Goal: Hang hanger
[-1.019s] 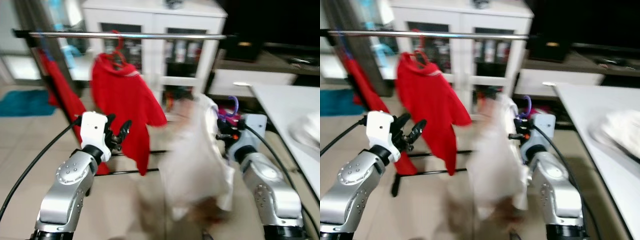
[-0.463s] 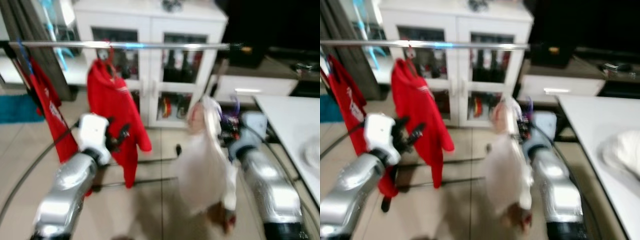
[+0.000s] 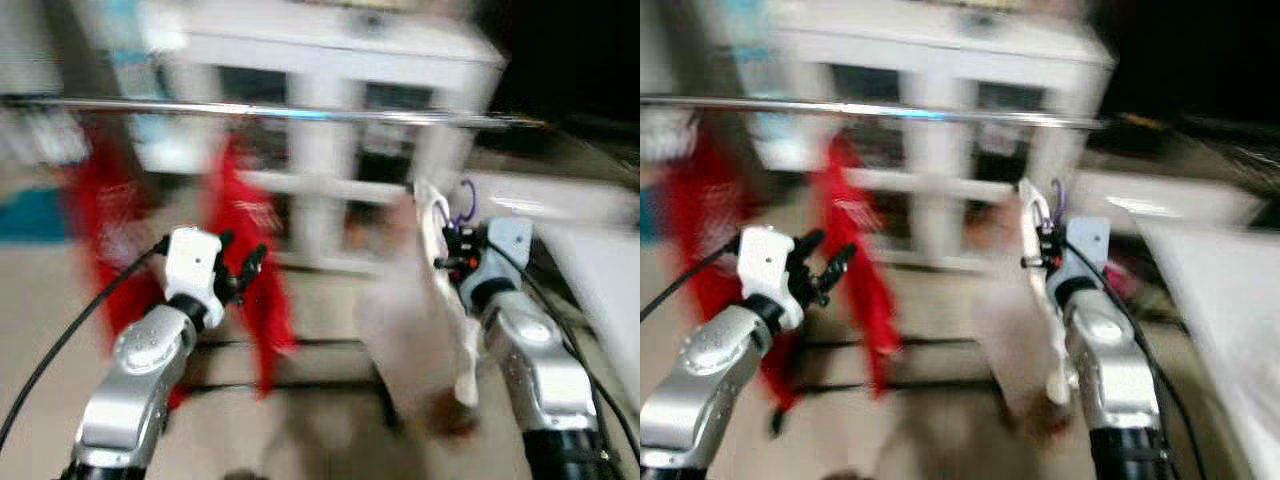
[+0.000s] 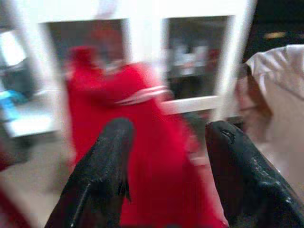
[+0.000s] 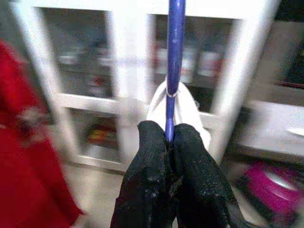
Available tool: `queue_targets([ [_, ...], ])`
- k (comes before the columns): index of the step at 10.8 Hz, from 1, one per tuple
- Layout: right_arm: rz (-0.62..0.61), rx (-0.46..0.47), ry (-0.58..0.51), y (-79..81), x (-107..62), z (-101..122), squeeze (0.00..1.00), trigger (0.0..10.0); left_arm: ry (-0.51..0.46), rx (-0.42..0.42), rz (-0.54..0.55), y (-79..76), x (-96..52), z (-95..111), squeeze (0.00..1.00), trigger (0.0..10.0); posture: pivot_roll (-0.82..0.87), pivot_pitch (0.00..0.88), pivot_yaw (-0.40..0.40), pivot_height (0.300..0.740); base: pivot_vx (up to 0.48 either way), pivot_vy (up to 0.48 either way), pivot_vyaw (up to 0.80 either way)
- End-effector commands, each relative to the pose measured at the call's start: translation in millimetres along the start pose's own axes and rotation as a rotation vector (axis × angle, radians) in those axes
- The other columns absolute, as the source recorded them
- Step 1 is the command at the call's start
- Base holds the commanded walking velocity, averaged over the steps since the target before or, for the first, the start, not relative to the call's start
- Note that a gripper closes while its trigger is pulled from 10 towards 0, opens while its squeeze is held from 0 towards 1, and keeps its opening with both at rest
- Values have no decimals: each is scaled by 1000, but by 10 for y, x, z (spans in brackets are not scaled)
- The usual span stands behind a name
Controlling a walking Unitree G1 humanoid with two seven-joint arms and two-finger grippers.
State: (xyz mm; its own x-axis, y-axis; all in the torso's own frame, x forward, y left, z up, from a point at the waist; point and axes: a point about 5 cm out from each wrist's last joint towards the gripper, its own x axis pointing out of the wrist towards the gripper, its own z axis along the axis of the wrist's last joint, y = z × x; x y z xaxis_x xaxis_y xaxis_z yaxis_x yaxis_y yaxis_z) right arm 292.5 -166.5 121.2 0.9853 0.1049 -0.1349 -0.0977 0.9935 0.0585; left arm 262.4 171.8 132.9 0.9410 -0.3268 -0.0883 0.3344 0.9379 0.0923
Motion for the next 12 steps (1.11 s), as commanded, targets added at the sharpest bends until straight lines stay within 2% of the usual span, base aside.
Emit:
queue_targets([
  [1,24,-10,-51,53,24,113,0,10000,-4,14,7,18,7,24,0,10000,-25,0,-56,740,401,0,800],
  [10,24,-10,-51,53,24,113,0,10000,-4,14,7,18,7,24,0,10000,-25,0,-56,740,401,0,800],
  [11,28,-15,-175,48,301,537,0,10000,-6,78,-207,-77,25,149,0,10000,-11,0,-57,740,0,0,0],
  [12,18,-21,-154,25,301,504,0,10000,0,67,-164,-49,52,139,0,10000,-11,0,-57,740,0,0,0],
])
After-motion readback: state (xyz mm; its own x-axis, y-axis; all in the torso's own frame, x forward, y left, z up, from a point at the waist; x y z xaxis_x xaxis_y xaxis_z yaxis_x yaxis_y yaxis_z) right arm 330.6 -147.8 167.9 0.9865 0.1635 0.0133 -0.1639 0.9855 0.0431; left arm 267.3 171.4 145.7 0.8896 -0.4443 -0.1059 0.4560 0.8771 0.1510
